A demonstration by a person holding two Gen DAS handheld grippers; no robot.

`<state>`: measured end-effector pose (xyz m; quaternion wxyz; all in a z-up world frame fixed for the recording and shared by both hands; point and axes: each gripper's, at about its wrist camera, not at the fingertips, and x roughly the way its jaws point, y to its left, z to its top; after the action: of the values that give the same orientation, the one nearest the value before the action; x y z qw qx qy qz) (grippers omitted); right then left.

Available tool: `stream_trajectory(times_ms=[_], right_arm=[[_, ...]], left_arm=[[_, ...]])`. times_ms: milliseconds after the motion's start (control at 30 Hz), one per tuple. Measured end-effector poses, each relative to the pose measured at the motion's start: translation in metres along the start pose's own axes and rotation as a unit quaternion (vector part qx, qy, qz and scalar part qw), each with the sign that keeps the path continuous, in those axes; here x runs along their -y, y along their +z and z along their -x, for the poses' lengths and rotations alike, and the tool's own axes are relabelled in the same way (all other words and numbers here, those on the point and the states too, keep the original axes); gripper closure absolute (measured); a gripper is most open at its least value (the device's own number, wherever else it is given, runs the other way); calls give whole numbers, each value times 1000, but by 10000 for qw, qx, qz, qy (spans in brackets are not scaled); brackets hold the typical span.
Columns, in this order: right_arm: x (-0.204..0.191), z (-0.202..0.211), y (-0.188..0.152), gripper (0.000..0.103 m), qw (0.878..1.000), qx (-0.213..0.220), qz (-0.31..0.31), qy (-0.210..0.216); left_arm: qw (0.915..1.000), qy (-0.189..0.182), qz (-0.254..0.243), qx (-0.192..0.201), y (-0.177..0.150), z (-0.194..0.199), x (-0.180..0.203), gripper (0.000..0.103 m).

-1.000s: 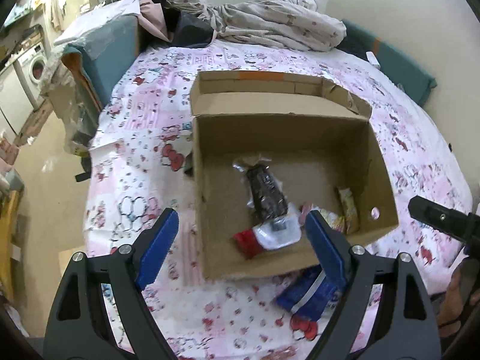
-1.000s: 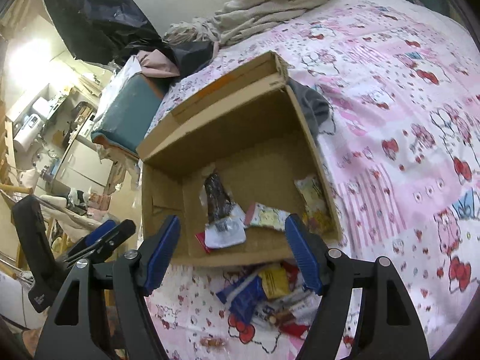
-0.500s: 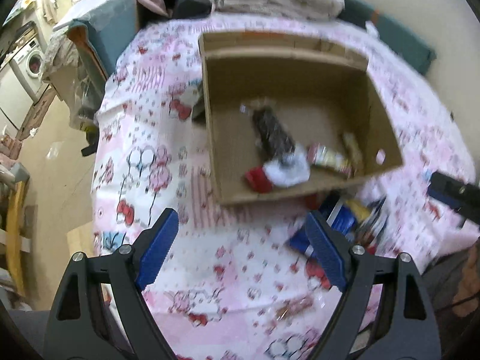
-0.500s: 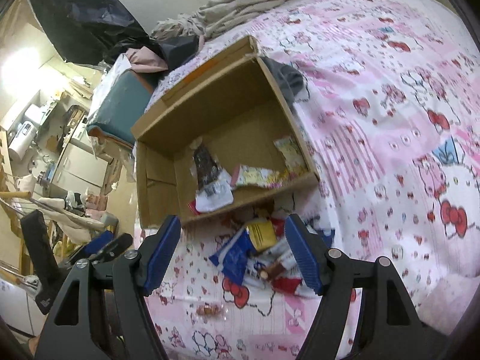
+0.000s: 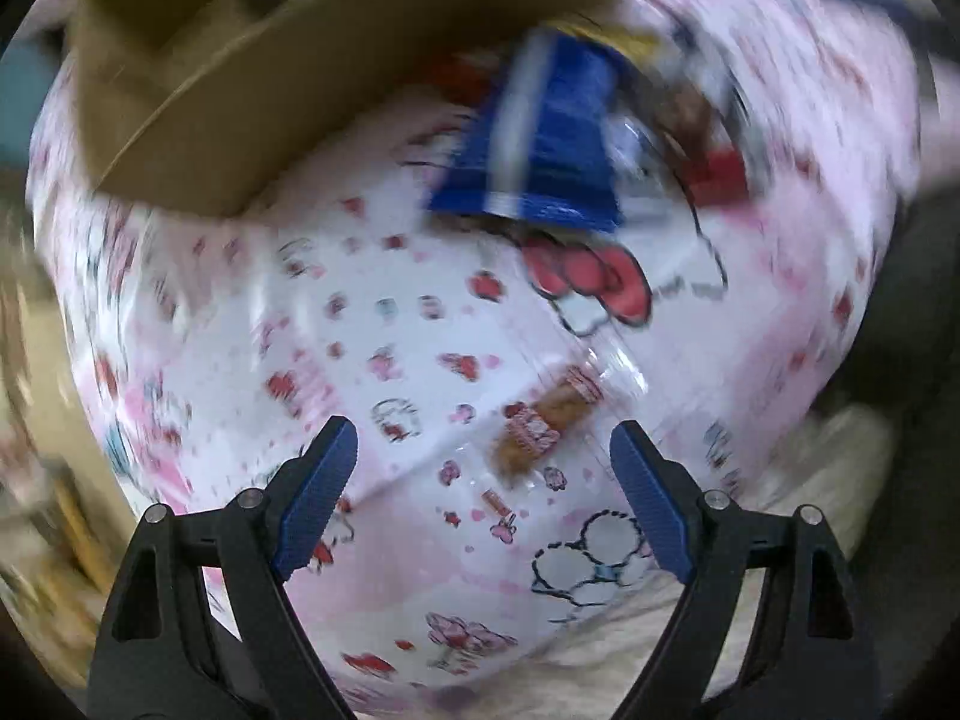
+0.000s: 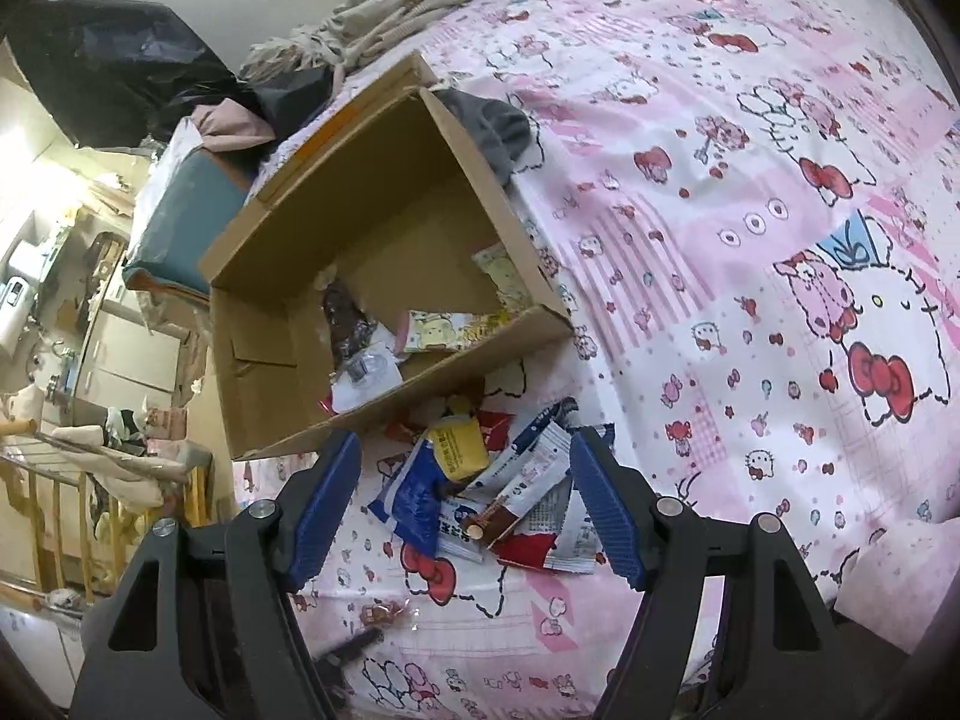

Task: Organize snacks
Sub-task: 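Grasp small brown candy packet with left gripper while right grasps blue-white stick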

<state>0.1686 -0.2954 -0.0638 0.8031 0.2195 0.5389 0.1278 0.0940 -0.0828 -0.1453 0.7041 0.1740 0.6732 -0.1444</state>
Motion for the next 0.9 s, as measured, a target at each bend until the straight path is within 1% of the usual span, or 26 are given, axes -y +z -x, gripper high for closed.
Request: stream_trajectory(times_ms=[33, 67, 133, 167, 233, 267, 300, 333, 367, 400, 467, 500, 533, 567, 600, 633, 667, 700, 767, 800, 833, 900], right_arm=[[0, -1, 0, 28, 10000, -26, -5, -24], [2, -3, 0, 28, 10000, -64, -25, -41], [3, -5, 0, 28, 9999, -127, -75, -46], [5, -6, 0, 28, 9998, -147, -101, -55], [5, -7, 0, 28, 9998, -163, -129, -64], [6, -7, 0, 28, 9997, -170, -148, -58], [6, -8, 1, 28, 9997, -177, -161, -51], [6, -8, 1, 28, 9997, -192, -177, -40], [7, -9, 1, 28, 9996, -217, -204, -15], [9, -10, 1, 28, 9994, -245, -258, 28], [15, -13, 1, 28, 9985, -322, -423, 113], [19, -15, 1, 28, 9979, -365, -534, 78], [24, -17, 0, 28, 9973, -394, -618, 7], [32, -21, -1, 29, 9960, -455, -745, -198], [38, -22, -1, 33, 9946, -459, -822, -431], [42, -23, -1, 38, 9932, -431, -847, -679], [44, -24, -1, 40, 9918, -419, -823, -883], [45, -26, 1, 44, 9904, -434, -732, -1094], [43, -33, 0, 50, 9889, -546, -584, -1249], [41, -41, -1, 56, 9880, -700, -466, -1296], [39, -48, -3, 59, 9869, -842, -385, -1321], [38, -58, -7, 59, 9856, -1029, -306, -1307]], left_arm=[[9997, 125, -213, -13, 0, -3, 8, 19], [9993, 165, -342, -30, 1, -6, 13, 19], [9987, 119, -477, -103, 2, -12, 19, 20], [9986, 98, -509, -117, 2, -13, 20, 22], [9984, -56, -559, -96, 4, -14, 23, 38], [9982, -204, -550, -83, 6, -13, 23, 57], [9982, -289, -523, -81, 6, -11, 24, 92], [9982, -291, -509, -114, 8, -8, 24, 90], [9988, -297, -391, -65, 8, -2, 22, 90], [9989, -398, -255, 24, 10, 6, 18, 90], [9979, -538, 270, 221, 10, 22, 2, 90], [9951, -671, 676, 278, 9, 28, -10, 90], [9895, -863, 1115, 323, 7, 33, -24, 90], [9850, -944, 1399, 364, 5, 35, -34, 90], [9800, -875, 1727, 460, 2, 39, -46, 90], [9776, -781, 1889, 505, 0, 40, -53, 90], [9747, -685, 2057, 543, -2, 39, -62, 90], [9707, -636, 2248, 555, -4, 39, -71, 90], [9624, -686, 2574, 529, -8, 34, -88, 90], [9587, -719, 2702, 525, -9, 34, -93, 90], [9574, -696, 2752, 538, -8, 35, -96, 90], [9561, -606, 2806, 592, -9, 38, -99, 89]])
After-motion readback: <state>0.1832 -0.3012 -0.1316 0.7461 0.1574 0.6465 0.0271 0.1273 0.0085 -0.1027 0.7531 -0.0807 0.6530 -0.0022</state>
